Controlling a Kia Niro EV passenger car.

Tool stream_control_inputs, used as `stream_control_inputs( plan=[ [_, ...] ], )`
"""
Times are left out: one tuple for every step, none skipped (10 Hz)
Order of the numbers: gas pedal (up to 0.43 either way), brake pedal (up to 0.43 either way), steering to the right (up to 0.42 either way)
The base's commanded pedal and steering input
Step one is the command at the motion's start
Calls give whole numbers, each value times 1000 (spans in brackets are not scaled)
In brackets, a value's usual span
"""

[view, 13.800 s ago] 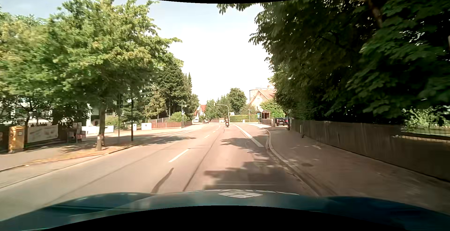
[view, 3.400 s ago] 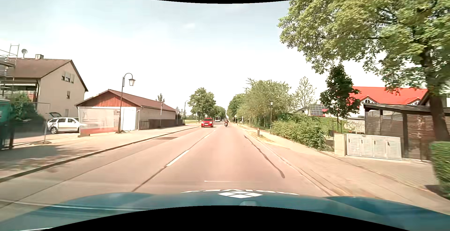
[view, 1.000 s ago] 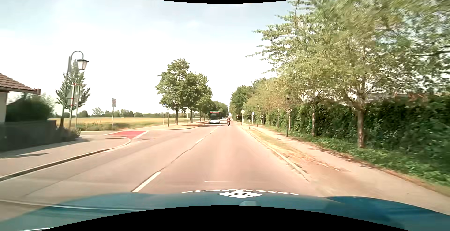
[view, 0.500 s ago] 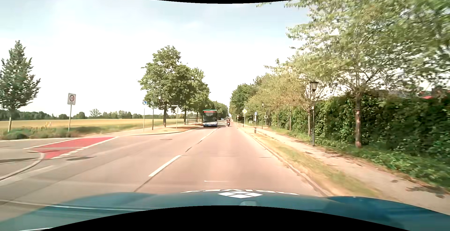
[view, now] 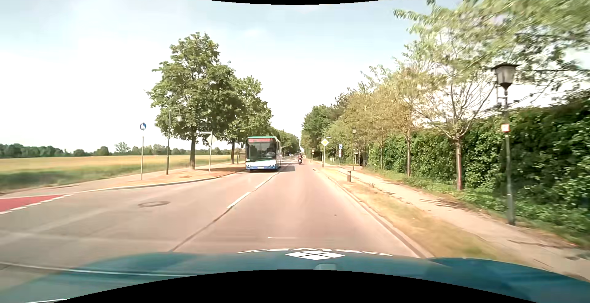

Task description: Follow the waypoints while adhering to traffic rules and regulations

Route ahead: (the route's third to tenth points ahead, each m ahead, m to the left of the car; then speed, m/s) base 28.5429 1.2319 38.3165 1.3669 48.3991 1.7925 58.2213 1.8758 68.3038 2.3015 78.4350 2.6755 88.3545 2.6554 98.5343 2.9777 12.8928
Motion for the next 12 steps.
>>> stream_control_inputs(
  plan=[
    [28, 0, -7],
    [28, 0, -6],
    [28, 0, -7],
    [28, 0, -6],
    [28, 0, -6],
    [39, 0, -5],
    [39, 0, -4],
    [39, 0, -2],
    [39, 0, 0],
    [39, 0, 0],
    [39, 0, 0],
    [39, 0, 1]
  ],
)
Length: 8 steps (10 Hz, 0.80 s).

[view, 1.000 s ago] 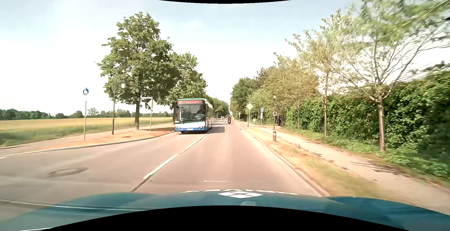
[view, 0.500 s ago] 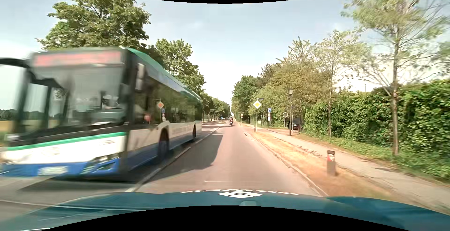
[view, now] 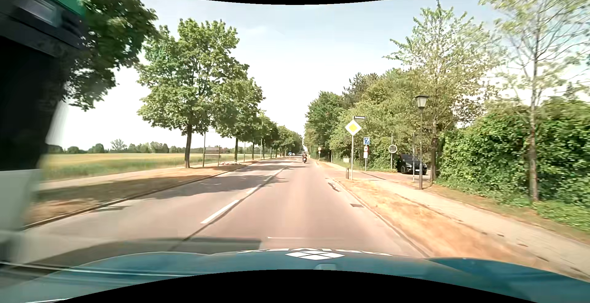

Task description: Follow the waypoints while adhering to traffic rules and regulations

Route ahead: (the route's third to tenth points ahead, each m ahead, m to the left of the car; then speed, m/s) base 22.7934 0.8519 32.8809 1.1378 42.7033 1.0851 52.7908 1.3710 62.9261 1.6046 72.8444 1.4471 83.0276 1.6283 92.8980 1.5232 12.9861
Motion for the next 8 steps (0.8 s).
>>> stream_control_inputs(
  plan=[
    [39, 0, 1],
    [39, 0, 1],
    [39, 0, 1],
    [39, 0, 2],
    [39, 0, 2],
    [28, 0, 2],
    [20, 0, 2],
    [20, 0, 3]
  ],
)
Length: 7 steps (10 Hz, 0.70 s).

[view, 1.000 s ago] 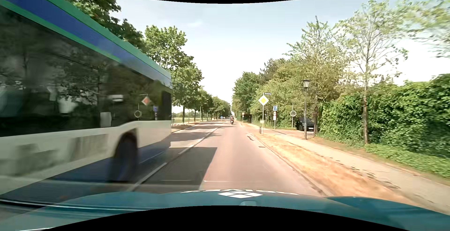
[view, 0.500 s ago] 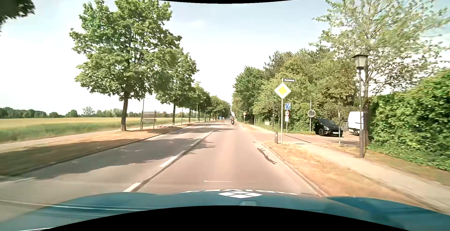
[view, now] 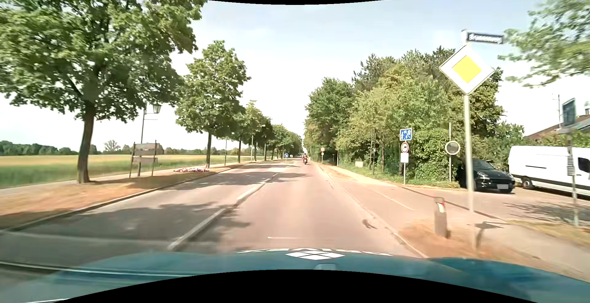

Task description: Follow the waypoints while adhering to traffic rules and regulations

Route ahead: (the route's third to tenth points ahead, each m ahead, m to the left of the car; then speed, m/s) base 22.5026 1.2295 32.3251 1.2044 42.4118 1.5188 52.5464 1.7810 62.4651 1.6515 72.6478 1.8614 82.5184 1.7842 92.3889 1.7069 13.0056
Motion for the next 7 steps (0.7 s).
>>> stream_control_inputs(
  plan=[
    [8, 0, 3],
    [8, 0, 2],
    [8, 0, 2],
    [8, 0, 2],
    [8, 0, 2],
    [8, 0, 2],
    [8, 0, 2]
  ],
)
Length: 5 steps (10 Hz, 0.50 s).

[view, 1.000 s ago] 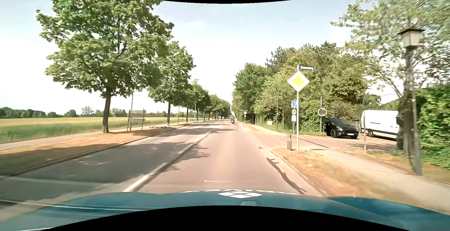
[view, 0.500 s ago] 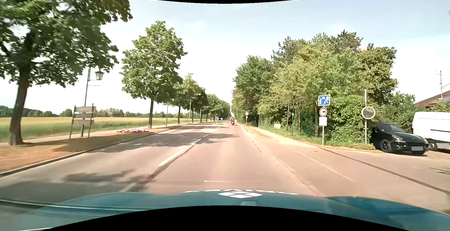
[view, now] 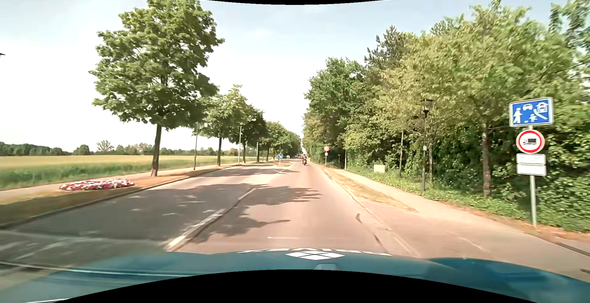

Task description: Follow the waypoints while adhering to traffic rules and regulations

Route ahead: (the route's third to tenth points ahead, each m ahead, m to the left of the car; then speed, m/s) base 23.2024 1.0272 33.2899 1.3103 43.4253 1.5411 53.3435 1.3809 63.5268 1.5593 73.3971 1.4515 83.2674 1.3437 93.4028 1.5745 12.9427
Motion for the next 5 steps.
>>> stream_control_inputs(
  plan=[
    [8, 0, 2],
    [8, 0, 2],
    [8, 0, 2],
    [20, 0, 2],
    [20, 0, 2]
  ],
)
